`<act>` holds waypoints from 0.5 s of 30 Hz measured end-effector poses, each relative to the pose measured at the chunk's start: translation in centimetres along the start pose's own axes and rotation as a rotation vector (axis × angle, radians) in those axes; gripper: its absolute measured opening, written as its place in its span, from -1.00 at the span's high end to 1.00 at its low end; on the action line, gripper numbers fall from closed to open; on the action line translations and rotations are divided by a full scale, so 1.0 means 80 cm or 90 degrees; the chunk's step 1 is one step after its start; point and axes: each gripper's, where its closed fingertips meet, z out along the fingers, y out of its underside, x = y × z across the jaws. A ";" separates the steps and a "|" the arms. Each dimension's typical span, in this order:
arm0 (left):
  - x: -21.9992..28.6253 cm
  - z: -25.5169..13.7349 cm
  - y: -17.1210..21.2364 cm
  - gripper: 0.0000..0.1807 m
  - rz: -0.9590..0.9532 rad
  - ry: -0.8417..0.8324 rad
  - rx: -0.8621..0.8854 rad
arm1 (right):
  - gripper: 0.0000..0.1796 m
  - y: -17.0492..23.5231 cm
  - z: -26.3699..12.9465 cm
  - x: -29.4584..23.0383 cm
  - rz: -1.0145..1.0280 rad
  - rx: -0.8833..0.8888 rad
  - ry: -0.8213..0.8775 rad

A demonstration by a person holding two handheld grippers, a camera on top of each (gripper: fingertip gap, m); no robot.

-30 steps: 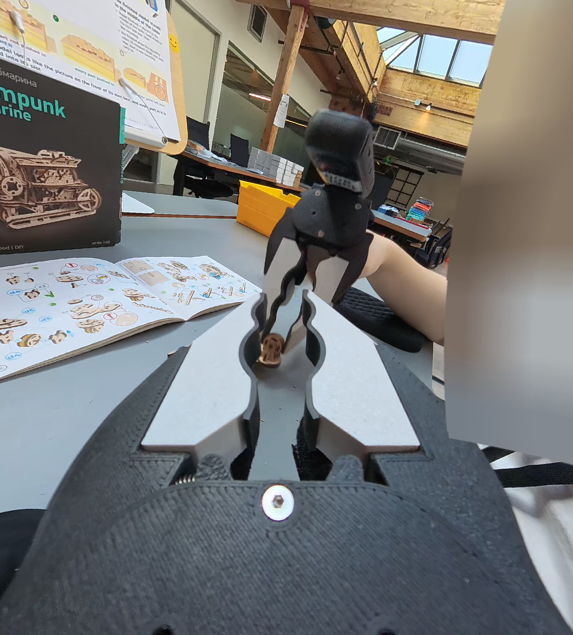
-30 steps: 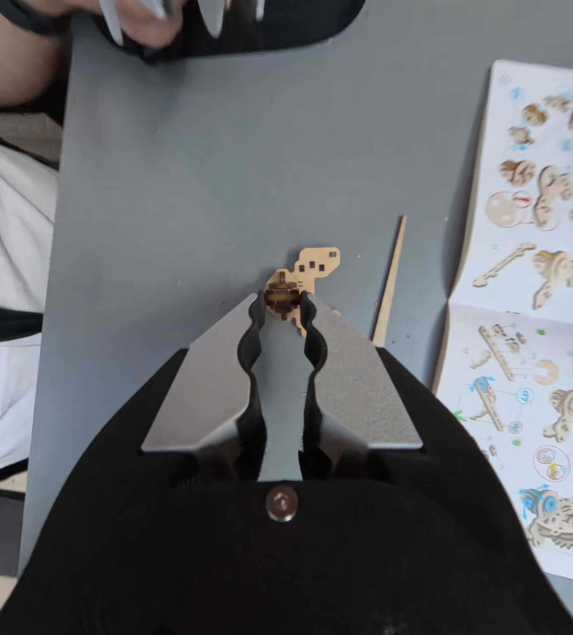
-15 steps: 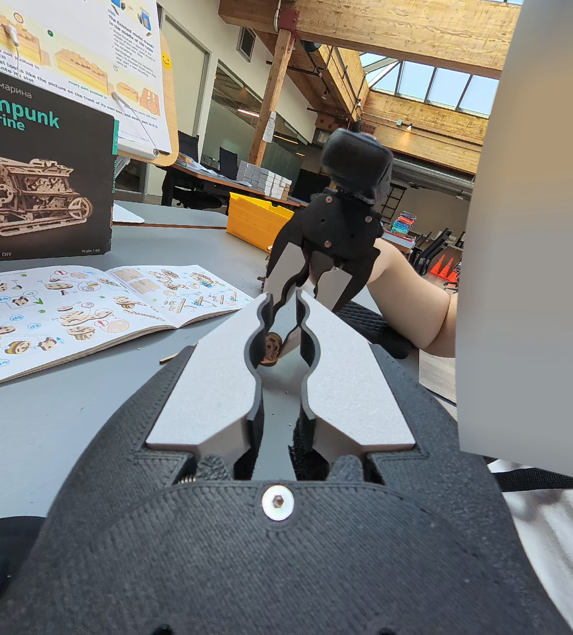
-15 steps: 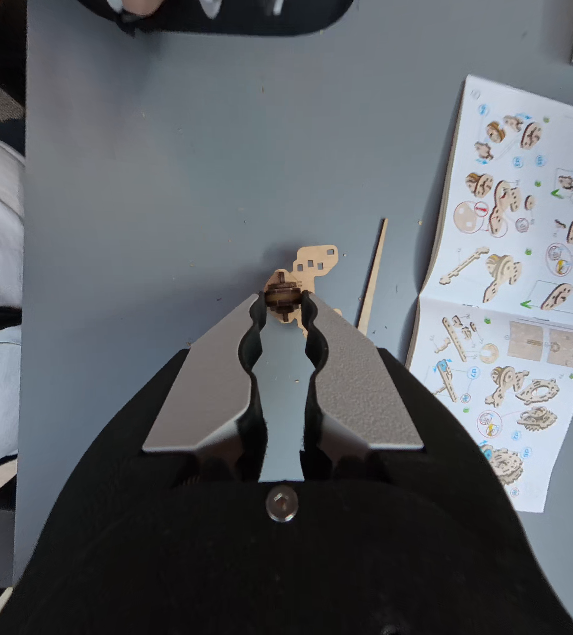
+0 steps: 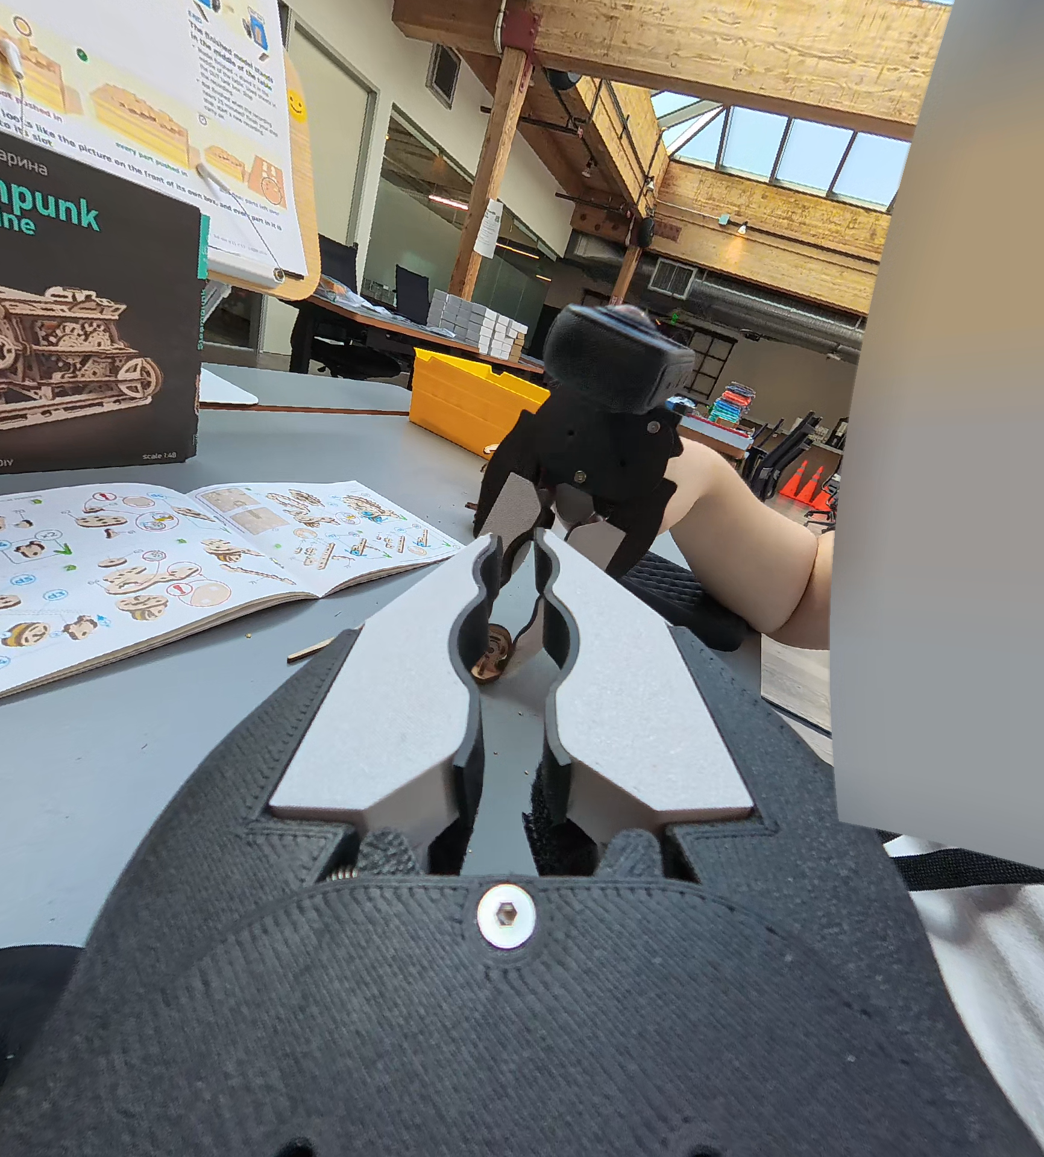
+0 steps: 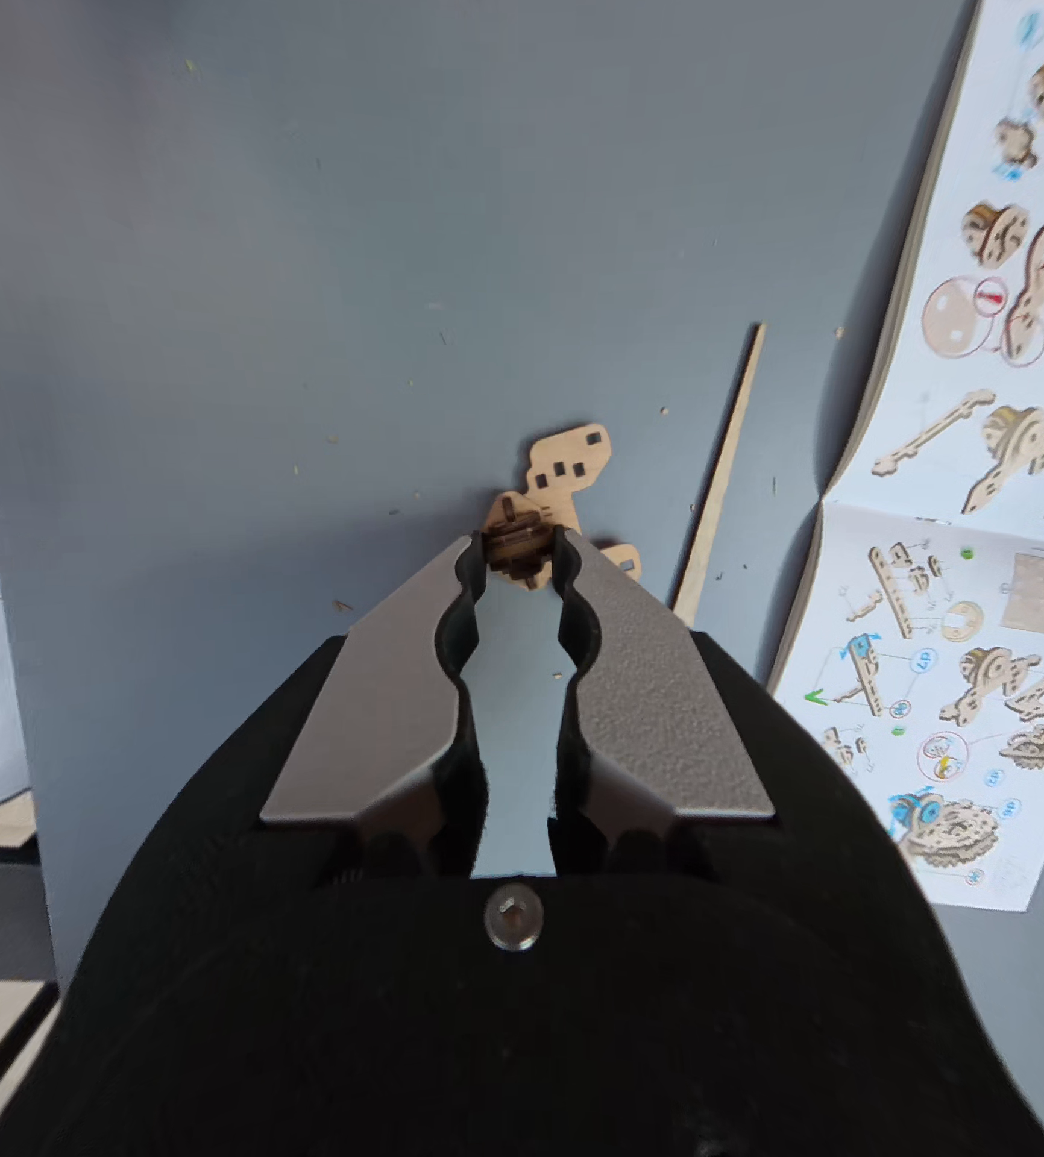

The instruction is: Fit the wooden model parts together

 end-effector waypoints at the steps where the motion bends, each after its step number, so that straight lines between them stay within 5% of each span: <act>1: 0.000 0.000 0.000 0.92 0.000 0.001 0.000 | 0.78 -0.002 -0.004 -0.002 0.006 0.009 -0.010; 15: 0.001 -0.001 -0.001 0.92 -0.005 0.007 0.003 | 0.71 0.004 -0.013 0.011 -0.003 0.051 -0.021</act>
